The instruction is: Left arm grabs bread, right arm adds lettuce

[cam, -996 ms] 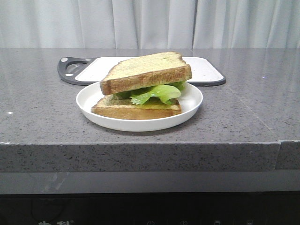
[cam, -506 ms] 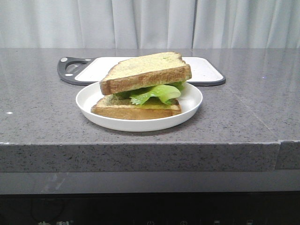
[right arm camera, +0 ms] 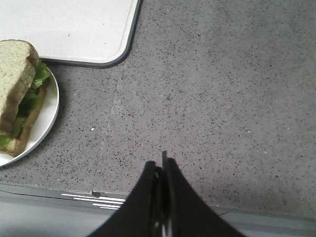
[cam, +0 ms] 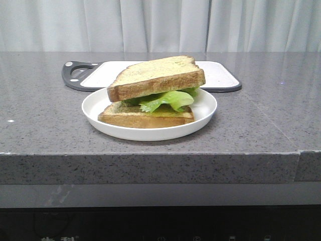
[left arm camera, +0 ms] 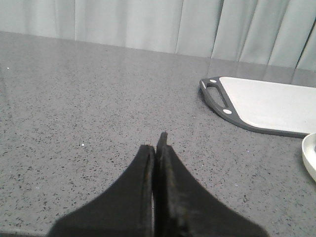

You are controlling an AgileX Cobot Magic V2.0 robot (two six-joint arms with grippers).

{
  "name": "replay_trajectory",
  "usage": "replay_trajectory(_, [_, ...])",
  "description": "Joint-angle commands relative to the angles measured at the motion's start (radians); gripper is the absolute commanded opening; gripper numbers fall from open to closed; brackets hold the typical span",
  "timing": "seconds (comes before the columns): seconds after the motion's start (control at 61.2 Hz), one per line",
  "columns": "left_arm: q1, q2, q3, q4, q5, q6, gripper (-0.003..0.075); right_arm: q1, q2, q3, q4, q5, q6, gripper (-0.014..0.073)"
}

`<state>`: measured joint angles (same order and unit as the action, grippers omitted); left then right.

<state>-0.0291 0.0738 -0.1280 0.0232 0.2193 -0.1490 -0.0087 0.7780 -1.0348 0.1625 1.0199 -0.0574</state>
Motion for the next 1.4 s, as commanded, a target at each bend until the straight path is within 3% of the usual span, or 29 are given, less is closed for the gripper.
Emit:
replay_trajectory(0.0, [0.007, -0.042, 0.026, -0.002, -0.169, 0.000, -0.0020, -0.004, -0.006, -0.026, 0.006, -0.054, 0.001, -0.0067])
replay_trajectory(0.245, [0.013, -0.098, 0.140, -0.002, -0.298, 0.000, -0.0020, -0.004, -0.006, -0.026, 0.006, -0.053, 0.001, -0.0067])
replay_trajectory(0.816, [0.013, -0.096, 0.138, 0.043, -0.275, 0.000, -0.0020, -0.004, -0.006, -0.026, 0.006, -0.053, 0.001, -0.0067])
replay_trajectory(1.012, [0.013, -0.096, 0.138, -0.023, -0.297, 0.107, -0.0020, -0.004, -0.006, -0.026, 0.006, -0.053, 0.001, -0.0067])
replay_trajectory(1.388, [0.013, -0.096, 0.138, -0.023, -0.300, 0.105, -0.0020, -0.004, -0.006, -0.026, 0.006, -0.053, 0.001, -0.0067])
